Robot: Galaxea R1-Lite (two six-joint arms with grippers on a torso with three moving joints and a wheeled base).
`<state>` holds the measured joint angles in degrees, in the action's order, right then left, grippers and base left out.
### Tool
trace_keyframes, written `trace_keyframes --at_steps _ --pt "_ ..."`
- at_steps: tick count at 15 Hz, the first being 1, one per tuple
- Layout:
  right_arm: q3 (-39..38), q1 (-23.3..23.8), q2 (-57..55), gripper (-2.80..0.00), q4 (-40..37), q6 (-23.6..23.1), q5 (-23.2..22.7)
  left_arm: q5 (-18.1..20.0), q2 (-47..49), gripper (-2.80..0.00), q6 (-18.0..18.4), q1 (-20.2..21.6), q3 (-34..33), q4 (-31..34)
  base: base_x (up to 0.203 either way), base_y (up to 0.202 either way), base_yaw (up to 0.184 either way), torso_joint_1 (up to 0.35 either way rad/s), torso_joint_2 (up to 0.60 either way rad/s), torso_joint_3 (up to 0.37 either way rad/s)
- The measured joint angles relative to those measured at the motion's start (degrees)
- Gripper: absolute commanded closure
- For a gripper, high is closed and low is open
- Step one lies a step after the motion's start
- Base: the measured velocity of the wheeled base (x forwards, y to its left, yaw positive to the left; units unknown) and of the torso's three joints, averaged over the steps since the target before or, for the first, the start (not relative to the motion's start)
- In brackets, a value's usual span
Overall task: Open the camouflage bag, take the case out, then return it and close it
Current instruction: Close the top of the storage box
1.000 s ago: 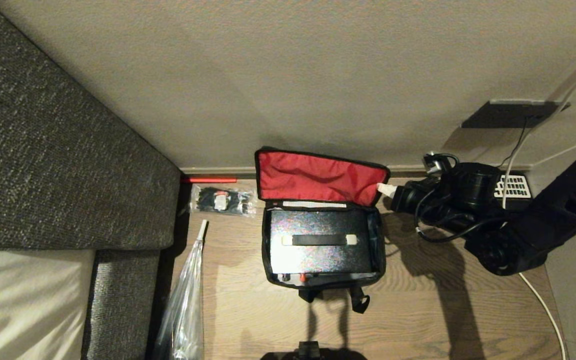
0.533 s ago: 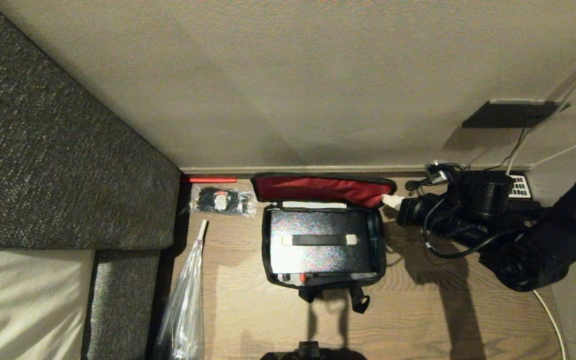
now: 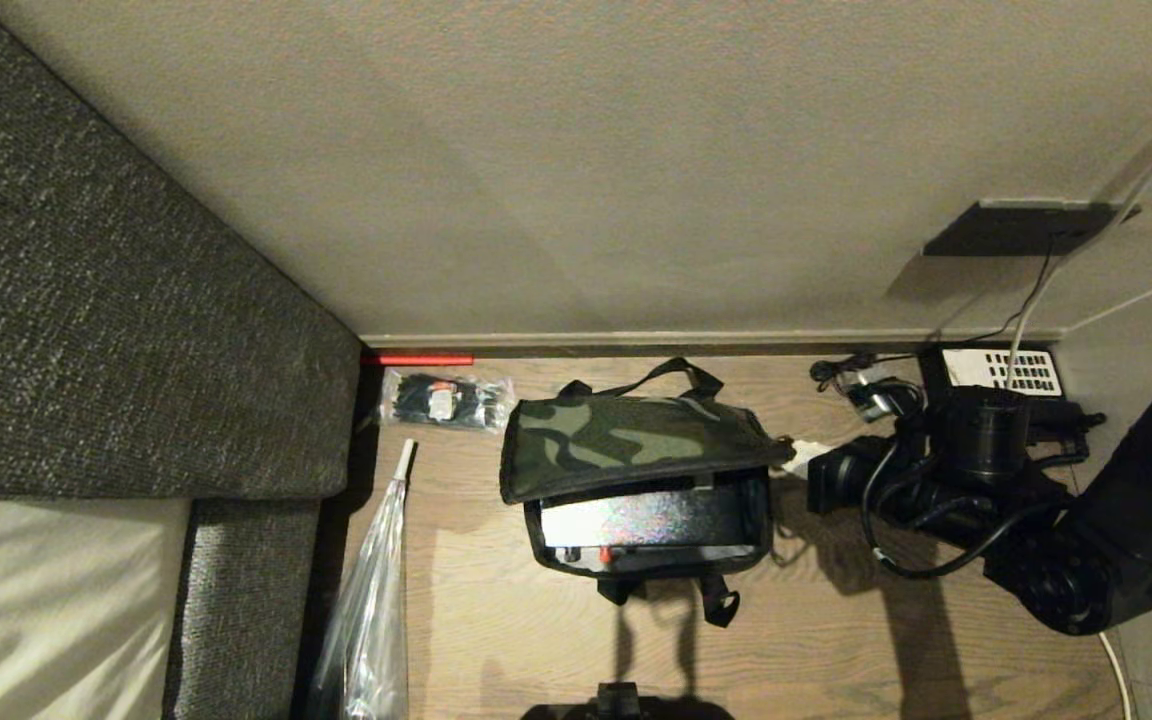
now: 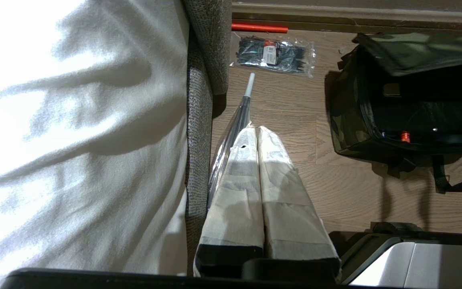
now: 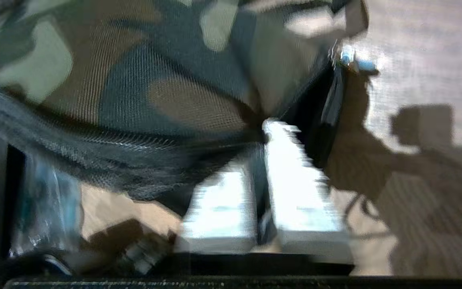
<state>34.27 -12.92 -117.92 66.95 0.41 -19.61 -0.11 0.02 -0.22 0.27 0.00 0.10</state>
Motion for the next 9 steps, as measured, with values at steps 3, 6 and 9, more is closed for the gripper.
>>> trace_keyframes --at_steps 3,6,9 --pt "-4.68 -0.05 0.20 -2.80 -0.04 -3.22 -0.15 0.01 0.00 0.00 -0.02 0.00 0.00 0.00 0.000 0.000 0.000 0.000 0.00 0.000" --pt "-9.75 0.05 2.61 -2.80 -1.18 -4.48 -0.11 0.01 0.00 0.00 0.00 0.00 0.00 0.00 0.000 0.000 0.000 0.000 0.00 0.000" --pt "-12.28 1.00 8.52 -2.80 -6.52 -4.61 -0.06 0.04 0.00 0.00 0.00 0.00 0.00 -0.02 0.000 0.000 0.000 0.000 0.00 0.000"
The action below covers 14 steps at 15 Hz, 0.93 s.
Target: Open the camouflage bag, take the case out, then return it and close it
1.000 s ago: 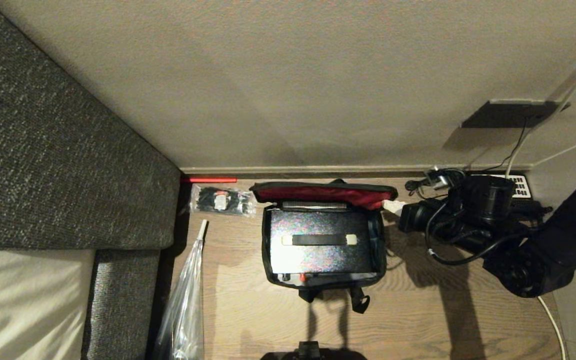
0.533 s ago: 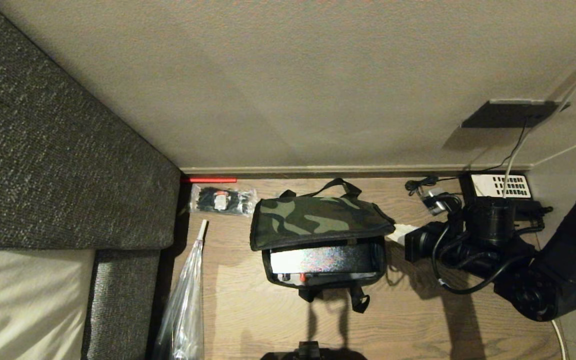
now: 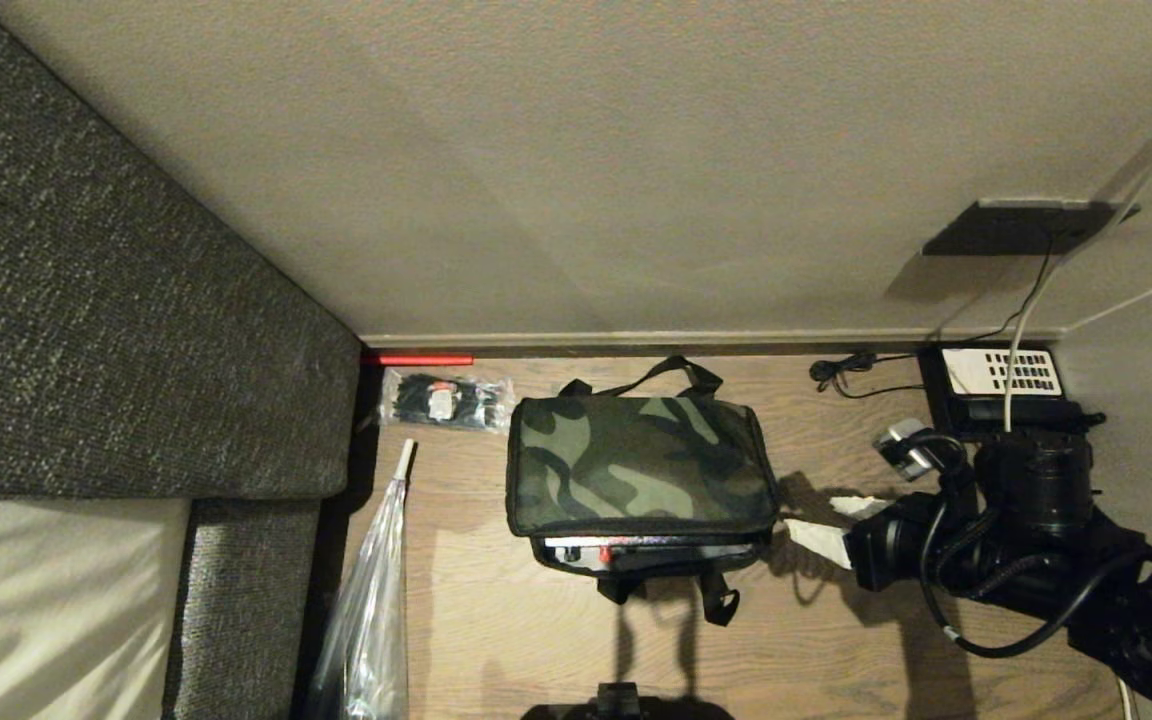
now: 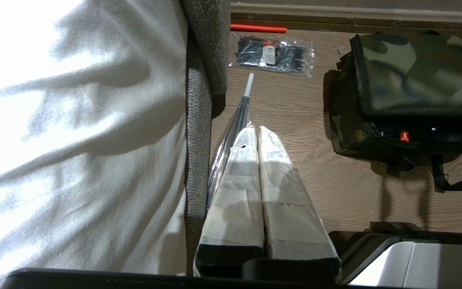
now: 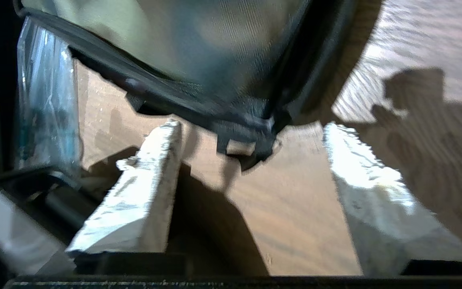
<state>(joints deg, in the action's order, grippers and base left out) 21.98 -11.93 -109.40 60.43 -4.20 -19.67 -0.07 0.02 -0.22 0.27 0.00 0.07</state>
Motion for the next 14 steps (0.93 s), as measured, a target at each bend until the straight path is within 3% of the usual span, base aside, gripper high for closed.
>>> trace_keyframes --at_steps 4,5,9,14 --pt "-0.98 2.37 10.18 -2.80 -8.86 2.36 -0.72 0.00 0.00 0.00 -0.02 0.00 0.00 0.00 0.000 0.000 0.000 0.000 0.00 0.000" --pt "-0.98 2.78 12.95 -0.06 -9.14 3.70 -0.81 -0.02 0.00 0.00 0.00 0.00 0.00 0.02 0.000 0.000 0.000 0.000 0.00 0.000" --pt "-1.20 3.38 21.96 0.00 -13.02 12.00 -1.57 -0.04 0.00 0.00 -0.02 0.00 0.00 0.00 0.000 0.000 0.000 0.000 0.00 0.000" --pt "-1.35 3.44 32.80 0.00 -25.73 13.23 -4.25 -0.02 0.00 0.00 0.00 -0.02 0.00 0.02 0.000 0.000 0.000 0.000 0.00 0.000"
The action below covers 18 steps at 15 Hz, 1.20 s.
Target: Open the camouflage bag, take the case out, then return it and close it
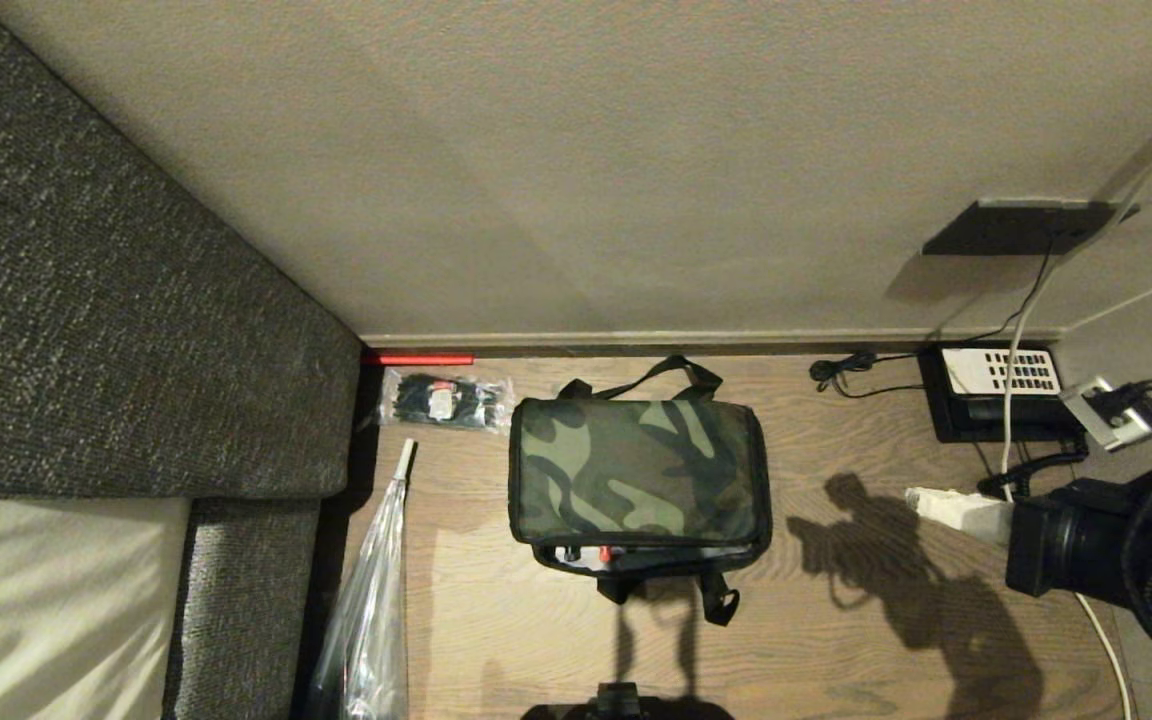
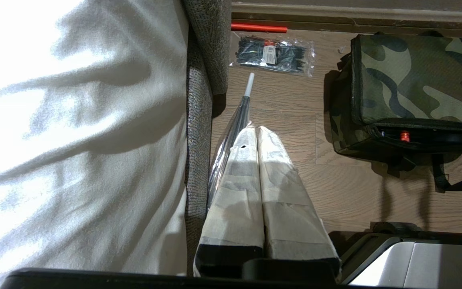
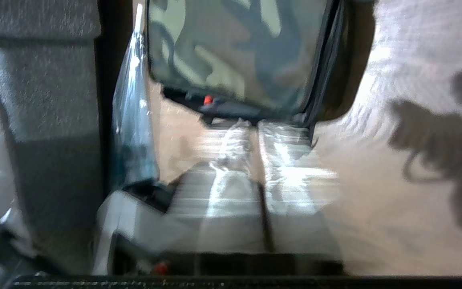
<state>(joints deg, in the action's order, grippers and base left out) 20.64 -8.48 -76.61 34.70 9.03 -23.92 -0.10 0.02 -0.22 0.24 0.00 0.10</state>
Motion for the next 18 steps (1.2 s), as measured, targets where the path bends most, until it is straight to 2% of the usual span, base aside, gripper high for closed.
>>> trace_keyframes --at_steps 3,5,8,11,13,14,16,18 --pt "-1.83 -0.01 6.34 0.00 -8.75 -0.55 0.10 0.02 0.00 0.00 0.00 0.02 0.00 0.00 0.000 0.000 0.000 0.000 0.00 0.000" --pt "-4.92 0.00 12.13 0.00 -11.21 -1.01 0.90 0.02 0.00 0.00 0.00 0.00 0.00 0.00 0.000 0.000 0.000 0.000 0.00 0.000" --pt "-8.92 -0.24 24.35 0.00 -16.82 -4.47 6.93 0.00 0.00 0.00 -0.02 0.00 0.00 0.00 0.000 0.000 0.000 0.000 0.00 0.000" --pt "-11.09 -0.26 40.89 0.00 -30.12 -12.32 14.89 0.02 0.00 0.00 0.00 0.00 0.00 0.00 0.000 0.000 0.000 0.000 0.00 0.000" --pt "-12.26 0.67 50.83 0.00 -38.06 -15.81 19.05 0.00 0.00 0.00 0.00 0.00 0.00 0.00 0.000 0.000 0.000 0.000 0.00 0.000" --pt "-13.10 1.89 54.05 0.00 -39.86 -16.85 20.82 0.00 0.00 0.00 0.01 0.00 0.00 0.00 0.000 0.000 0.000 0.000 0.00 0.000" --pt "-15.78 4.58 59.25 0.00 -40.18 -17.01 21.57 0.00 0.00 0.00 0.06 -0.02 0.00 0.00 0.000 0.000 0.000 0.000 0.00 0.000" --pt "-17.30 6.20 63.31 0.00 -39.97 -15.29 22.03 0.00 0.00 0.00 0.05 0.00 0.00 0.00 0.000 0.000 0.000 0.000 0.00 0.000"
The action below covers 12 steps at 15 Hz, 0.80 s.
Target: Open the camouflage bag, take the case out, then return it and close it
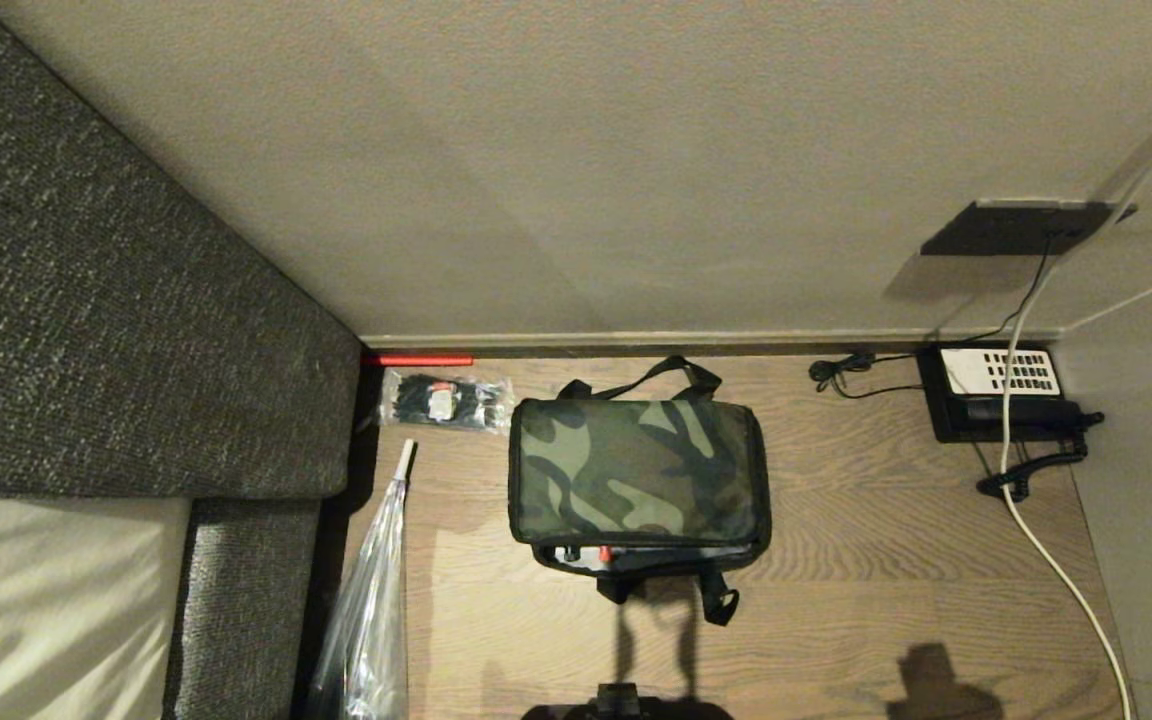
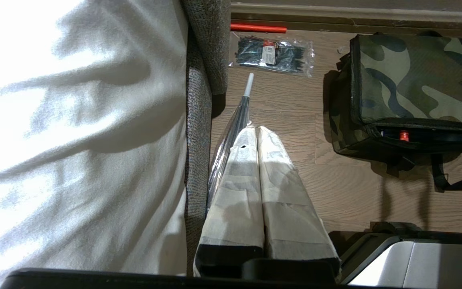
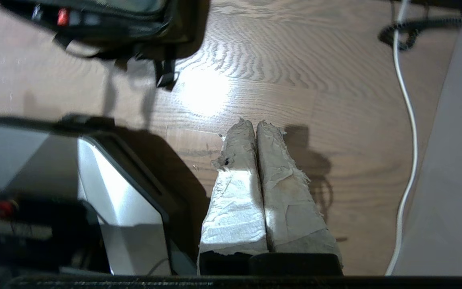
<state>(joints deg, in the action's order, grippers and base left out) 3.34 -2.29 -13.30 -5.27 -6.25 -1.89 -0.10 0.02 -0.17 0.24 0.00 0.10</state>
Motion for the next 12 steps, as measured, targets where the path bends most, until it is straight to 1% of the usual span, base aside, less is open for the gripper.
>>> trace_keyframes --at_steps 3,5,8,12 --pt "-0.98 0.79 7.76 0.00 1.04 0.54 0.33 0.02 0.00 0.00 0.01 0.01 0.00 0.00 0.000 0.000 0.000 0.000 0.00 0.000" --pt "-2.29 1.00 11.05 0.00 5.28 2.07 0.63 0.00 0.00 0.00 -0.02 0.01 0.00 -0.01 0.000 0.000 0.000 0.000 0.00 0.000" --pt "-2.30 1.30 12.84 0.00 3.18 2.97 0.85 0.00 0.00 0.00 0.01 0.02 0.00 0.00 0.000 0.000 0.000 0.000 0.00 0.000" --pt "-2.32 1.35 13.46 0.00 2.89 2.99 0.85 0.00 0.00 0.00 0.01 0.00 0.00 0.00 0.000 0.000 0.000 0.000 0.00 0.000"
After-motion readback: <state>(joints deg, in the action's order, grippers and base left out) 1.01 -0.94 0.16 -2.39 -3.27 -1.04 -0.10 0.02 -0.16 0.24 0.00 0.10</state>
